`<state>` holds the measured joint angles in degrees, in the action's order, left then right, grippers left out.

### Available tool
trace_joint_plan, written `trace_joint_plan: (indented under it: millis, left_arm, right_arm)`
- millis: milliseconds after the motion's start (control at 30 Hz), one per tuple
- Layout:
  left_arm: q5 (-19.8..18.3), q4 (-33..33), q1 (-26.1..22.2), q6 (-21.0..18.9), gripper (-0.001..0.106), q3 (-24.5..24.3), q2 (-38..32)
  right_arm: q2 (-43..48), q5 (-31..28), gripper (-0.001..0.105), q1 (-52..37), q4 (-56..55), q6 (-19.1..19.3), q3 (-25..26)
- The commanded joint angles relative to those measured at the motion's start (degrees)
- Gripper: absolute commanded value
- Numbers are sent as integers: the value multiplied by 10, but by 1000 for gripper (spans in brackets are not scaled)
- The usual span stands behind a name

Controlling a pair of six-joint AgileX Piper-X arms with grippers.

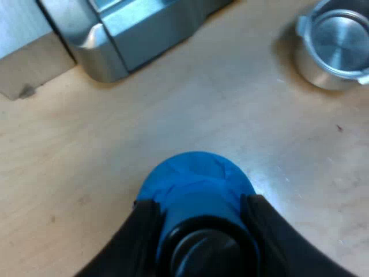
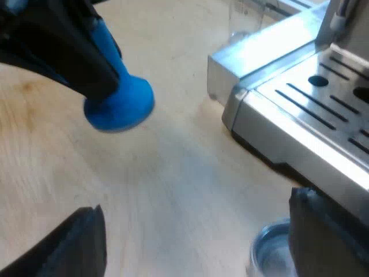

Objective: Grind coffee beans and then tamp

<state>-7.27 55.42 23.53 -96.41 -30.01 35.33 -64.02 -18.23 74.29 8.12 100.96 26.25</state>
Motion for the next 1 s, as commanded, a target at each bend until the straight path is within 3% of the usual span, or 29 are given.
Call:
trace_joint_plan:
  millis: [33, 200, 367, 533, 667, 1000]
  left_arm:
    - [-2, 9, 22, 4, 0, -4, -17]
    - [-2, 19, 53, 4, 0, -15, -22]
    - [-2, 17, 66, 4, 0, -37, -22]
    - [-15, 13, 66, 4, 0, -42, -22]
    - [-33, 13, 84, 3, 0, -42, -22]
    - [-32, 13, 114, 3, 0, -42, -22]
  right_arm:
    - [43, 1, 68, 0, -87, -11, 1]
    - [100, -1, 68, 0, -170, -35, 1]
    - [141, -74, 68, 0, -242, -35, 1]
    - [157, -81, 68, 0, -264, -37, -19]
    - [158, -81, 68, 0, -253, -74, -52]
    - [158, -64, 68, 0, -73, -73, -133]
